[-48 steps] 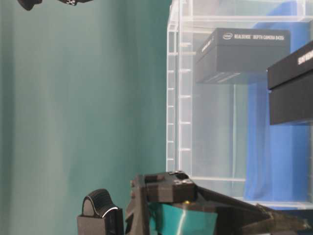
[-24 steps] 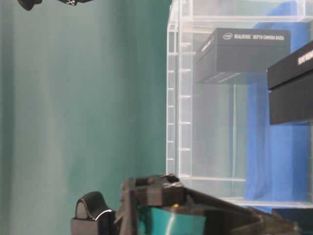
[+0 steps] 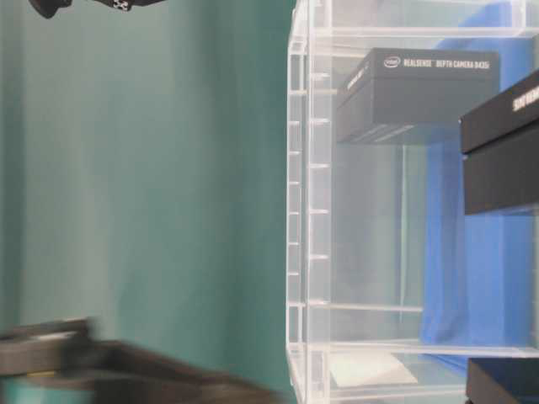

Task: Take out the box from the case.
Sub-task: 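Open the left gripper and release the box pair on the table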

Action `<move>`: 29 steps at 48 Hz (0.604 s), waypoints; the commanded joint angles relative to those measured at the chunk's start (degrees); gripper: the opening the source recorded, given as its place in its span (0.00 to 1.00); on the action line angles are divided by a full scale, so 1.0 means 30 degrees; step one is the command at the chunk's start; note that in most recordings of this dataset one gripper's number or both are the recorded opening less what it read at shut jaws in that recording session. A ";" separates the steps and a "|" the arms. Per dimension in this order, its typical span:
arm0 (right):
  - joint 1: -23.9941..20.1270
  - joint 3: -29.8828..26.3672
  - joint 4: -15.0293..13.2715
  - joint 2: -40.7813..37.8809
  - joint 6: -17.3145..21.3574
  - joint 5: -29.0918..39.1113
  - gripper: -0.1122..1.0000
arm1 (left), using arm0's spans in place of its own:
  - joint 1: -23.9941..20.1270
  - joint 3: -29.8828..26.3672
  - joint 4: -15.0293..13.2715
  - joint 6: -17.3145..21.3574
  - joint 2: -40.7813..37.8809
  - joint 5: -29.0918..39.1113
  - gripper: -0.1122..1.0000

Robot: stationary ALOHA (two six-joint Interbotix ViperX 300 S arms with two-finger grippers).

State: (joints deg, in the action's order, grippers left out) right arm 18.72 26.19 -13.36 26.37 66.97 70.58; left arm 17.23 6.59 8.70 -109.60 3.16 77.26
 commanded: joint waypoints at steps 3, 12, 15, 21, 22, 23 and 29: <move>-0.0029 -0.0264 -0.0029 0.0088 0.0029 -0.0117 0.93 | -0.0088 -0.1963 0.0234 0.0088 0.0908 0.1641 0.96; -0.0029 -0.0264 -0.0029 0.0088 0.0029 -0.0117 0.93 | -0.0146 -0.3193 0.0264 0.0527 0.0908 0.2402 0.95; -0.0029 -0.0293 -0.0029 0.0088 0.0029 -0.0117 0.93 | -0.0176 -0.3252 0.0264 0.0732 0.0879 0.2432 0.95; -0.0029 -0.0264 -0.0029 0.0088 0.0029 -0.0117 0.93 | -0.0176 -0.3076 0.0264 0.0967 0.0967 0.2520 0.95; -0.0029 -0.0293 -0.0029 0.0088 0.0029 -0.0088 0.93 | -0.0176 -0.3018 0.0264 0.0967 0.0967 0.2520 0.95; -0.0029 -0.0264 -0.0029 0.0088 0.0029 -0.0088 0.93 | -0.0176 -0.2959 0.0264 0.0996 0.0996 0.2520 0.95; -0.0029 -0.0264 -0.0029 0.0088 0.0029 -0.0088 0.93 | 0.0029 -0.2256 0.0264 0.0996 0.1465 0.2520 0.95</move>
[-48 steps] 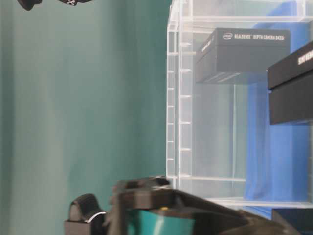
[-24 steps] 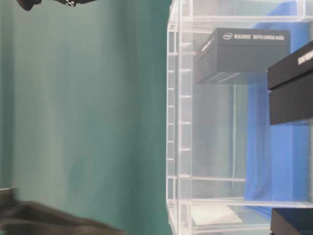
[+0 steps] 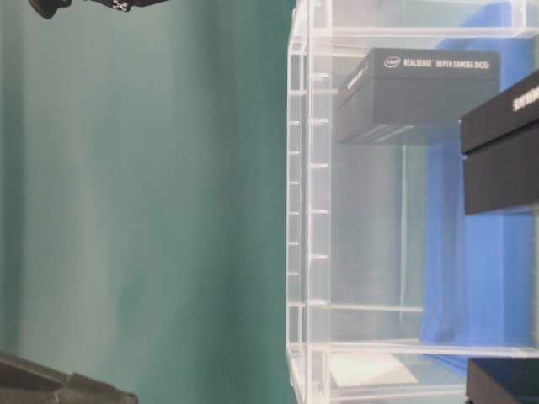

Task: Take out the box from the case.
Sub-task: 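Open the left gripper and release the box pair on the table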

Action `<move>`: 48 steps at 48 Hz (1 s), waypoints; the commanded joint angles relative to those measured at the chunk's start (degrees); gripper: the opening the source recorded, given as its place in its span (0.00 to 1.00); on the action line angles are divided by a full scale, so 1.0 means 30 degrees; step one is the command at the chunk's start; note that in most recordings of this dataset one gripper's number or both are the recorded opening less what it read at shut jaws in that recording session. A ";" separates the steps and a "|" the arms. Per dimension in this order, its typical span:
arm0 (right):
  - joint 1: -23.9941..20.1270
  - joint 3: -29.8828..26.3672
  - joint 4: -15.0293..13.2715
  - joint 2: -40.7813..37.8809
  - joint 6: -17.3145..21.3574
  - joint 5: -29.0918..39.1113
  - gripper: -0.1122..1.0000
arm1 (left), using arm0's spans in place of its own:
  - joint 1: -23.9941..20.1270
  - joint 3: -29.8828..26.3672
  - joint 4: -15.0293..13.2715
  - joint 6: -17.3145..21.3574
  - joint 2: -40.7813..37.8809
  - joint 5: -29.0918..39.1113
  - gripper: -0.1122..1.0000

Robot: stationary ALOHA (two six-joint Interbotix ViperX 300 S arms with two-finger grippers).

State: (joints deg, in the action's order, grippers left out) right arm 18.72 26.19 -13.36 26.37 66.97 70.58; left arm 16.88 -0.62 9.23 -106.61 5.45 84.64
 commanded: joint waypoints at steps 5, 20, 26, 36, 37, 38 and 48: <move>-0.0029 -0.0234 -0.0059 0.0088 0.0000 -0.0059 0.93 | 0.0557 0.1201 0.0088 -0.0146 0.1406 -0.0029 0.95; -0.0029 -0.0205 -0.0059 0.0176 0.0029 -0.0029 0.93 | 0.1641 0.3691 0.0088 -0.0439 0.3574 -0.0029 0.95; -0.0029 -0.0205 -0.0029 0.0205 0.0029 -0.0029 0.93 | 0.1904 0.4248 0.0088 -0.0469 0.4248 0.0059 0.95; -0.0029 -0.0205 -0.0059 0.0205 0.0059 0.0000 0.93 | 0.1406 0.4746 0.0088 -0.0381 0.4805 0.0059 0.95; -0.0029 -0.0205 -0.0029 0.0205 0.0059 -0.0029 0.93 | 0.1318 0.4775 0.0088 -0.0322 0.4834 0.0088 0.95; -0.0029 -0.0205 -0.0059 0.0205 0.0059 0.0000 0.93 | 0.1172 0.4805 0.0088 -0.0293 0.4863 0.0088 0.95; -0.0029 -0.0205 -0.0059 0.0205 0.0059 -0.0029 0.93 | -0.0703 0.5684 0.0117 0.0762 0.5889 0.0146 0.95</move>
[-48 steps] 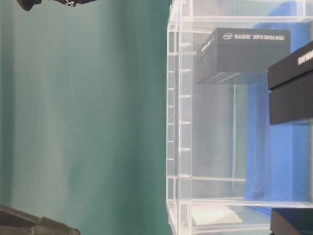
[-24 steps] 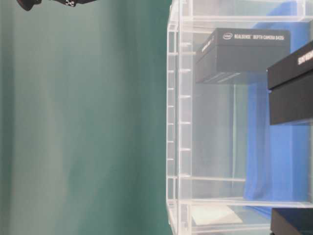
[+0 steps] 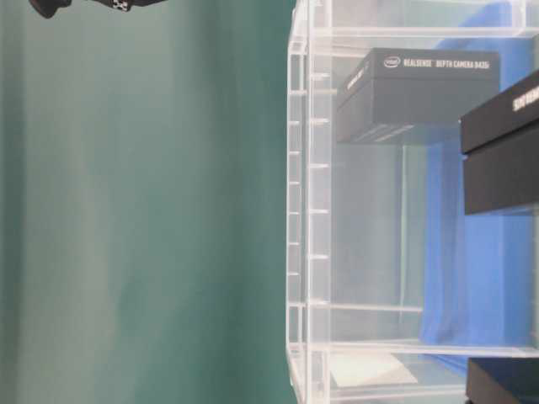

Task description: Take out the box from the case.

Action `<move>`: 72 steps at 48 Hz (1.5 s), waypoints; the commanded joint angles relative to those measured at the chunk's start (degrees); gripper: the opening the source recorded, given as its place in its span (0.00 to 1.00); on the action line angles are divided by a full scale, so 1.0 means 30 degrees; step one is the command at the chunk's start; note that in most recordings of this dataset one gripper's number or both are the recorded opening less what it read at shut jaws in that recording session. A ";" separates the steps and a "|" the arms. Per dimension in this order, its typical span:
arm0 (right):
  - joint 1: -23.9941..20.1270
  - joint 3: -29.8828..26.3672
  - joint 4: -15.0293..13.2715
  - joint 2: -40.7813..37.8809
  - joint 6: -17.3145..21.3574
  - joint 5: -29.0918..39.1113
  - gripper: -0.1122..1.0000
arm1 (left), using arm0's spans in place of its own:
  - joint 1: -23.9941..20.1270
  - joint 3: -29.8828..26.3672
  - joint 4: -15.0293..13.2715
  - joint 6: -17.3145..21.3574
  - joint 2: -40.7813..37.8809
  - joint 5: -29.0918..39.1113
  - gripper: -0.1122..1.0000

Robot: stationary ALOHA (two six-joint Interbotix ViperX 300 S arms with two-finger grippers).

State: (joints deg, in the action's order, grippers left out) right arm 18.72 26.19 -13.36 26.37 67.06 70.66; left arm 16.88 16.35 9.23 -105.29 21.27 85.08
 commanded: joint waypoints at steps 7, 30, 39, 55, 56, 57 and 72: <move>-0.0029 -0.0205 -0.0059 0.0205 0.0117 -0.0029 0.93 | -0.2813 0.0674 0.0117 0.1992 0.1406 -0.0029 0.95; -0.0029 -0.0205 0.0146 0.0205 0.0703 0.0352 0.93 | -1.0635 0.0732 0.0000 1.0195 0.1875 -0.0029 0.95; -0.0029 -0.0205 0.0146 0.0205 0.1055 0.0410 0.93 | -1.2451 0.0645 -0.0088 1.2129 0.1787 -0.0029 0.95; -0.0029 -0.0205 0.0205 0.0205 0.1143 0.0469 0.93 | -1.2920 0.0439 -0.0381 1.2627 0.1553 -0.0029 0.95; -0.0029 -0.0234 0.0205 0.0205 0.1143 0.0469 0.93 | -1.2891 0.0410 -0.0439 1.2627 0.1582 0.0000 0.95; -0.0029 -0.0234 0.0234 0.0205 0.1143 0.0469 0.93 | -1.2891 0.0410 -0.0469 1.2598 0.1582 0.0000 0.95; -0.0264 -0.0732 0.0322 -0.0615 0.1992 -0.0205 0.93 | -1.2920 0.0410 -0.0586 1.2480 0.1553 0.0000 0.95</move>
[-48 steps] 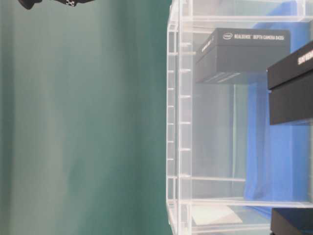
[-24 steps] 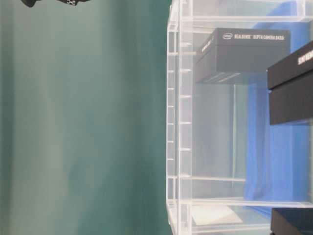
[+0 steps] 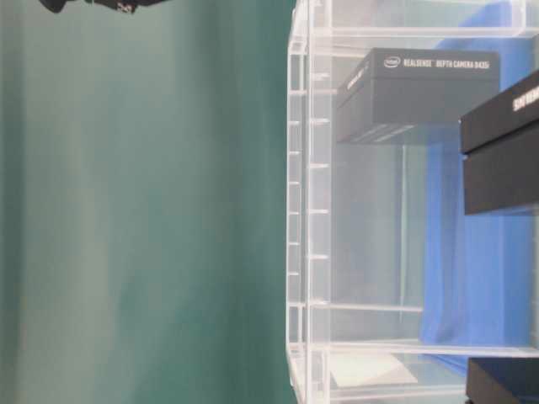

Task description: Take out the box from the case.

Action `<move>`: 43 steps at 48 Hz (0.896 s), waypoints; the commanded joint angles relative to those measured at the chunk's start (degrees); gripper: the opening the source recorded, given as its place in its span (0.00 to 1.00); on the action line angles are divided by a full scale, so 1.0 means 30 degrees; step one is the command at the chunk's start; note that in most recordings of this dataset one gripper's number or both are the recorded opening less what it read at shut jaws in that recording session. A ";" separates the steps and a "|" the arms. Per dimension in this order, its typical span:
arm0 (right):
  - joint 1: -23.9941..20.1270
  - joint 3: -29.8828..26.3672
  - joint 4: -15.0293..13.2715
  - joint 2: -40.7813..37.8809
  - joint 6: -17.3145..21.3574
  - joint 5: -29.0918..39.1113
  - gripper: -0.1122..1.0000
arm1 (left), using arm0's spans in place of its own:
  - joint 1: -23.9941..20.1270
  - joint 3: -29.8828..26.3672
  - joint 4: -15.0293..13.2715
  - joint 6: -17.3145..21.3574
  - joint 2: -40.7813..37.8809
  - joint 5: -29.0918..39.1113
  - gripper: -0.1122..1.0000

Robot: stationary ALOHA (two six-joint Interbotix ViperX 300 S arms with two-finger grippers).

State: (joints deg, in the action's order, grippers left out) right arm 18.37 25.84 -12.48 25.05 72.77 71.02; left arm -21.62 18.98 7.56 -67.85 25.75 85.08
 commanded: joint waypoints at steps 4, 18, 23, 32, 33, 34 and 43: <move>-0.0352 -0.1055 0.0059 -0.0762 0.0146 -0.0557 0.93 | -0.0088 -0.0469 -0.0059 -0.0029 0.0059 0.0000 0.95; -0.0967 -0.3193 0.0059 -0.3311 0.0557 -0.1201 0.93 | -0.0059 -0.0439 -0.0088 -0.0234 0.0059 -0.0059 0.95; -0.1172 -0.4043 0.0059 -0.4248 0.0703 -0.1465 0.93 | -0.0088 -0.0469 -0.0088 -0.0234 0.0088 -0.0117 0.95; -0.1553 -0.5420 0.0059 -0.5801 0.0850 -0.1523 0.93 | -0.0059 -0.0410 -0.0117 -0.0059 0.0146 -0.0117 0.95; -0.1582 -0.5566 0.0059 -0.5947 0.0850 -0.1523 0.93 | -0.0059 -0.0352 -0.0088 -0.0059 0.0146 -0.0117 0.95; -0.1611 -0.5713 0.0059 -0.6094 0.0850 -0.1523 0.93 | -0.0088 -0.0352 -0.0088 -0.0029 0.0176 -0.0117 0.95; -0.1816 -0.6563 0.0029 -0.7002 0.1230 -0.1523 0.93 | -0.0059 -0.0322 -0.0117 0.0322 0.0234 -0.0117 0.95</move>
State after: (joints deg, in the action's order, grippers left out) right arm 13.27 8.09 -12.22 3.96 76.11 66.71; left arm -21.71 18.98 7.29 -67.15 25.93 84.99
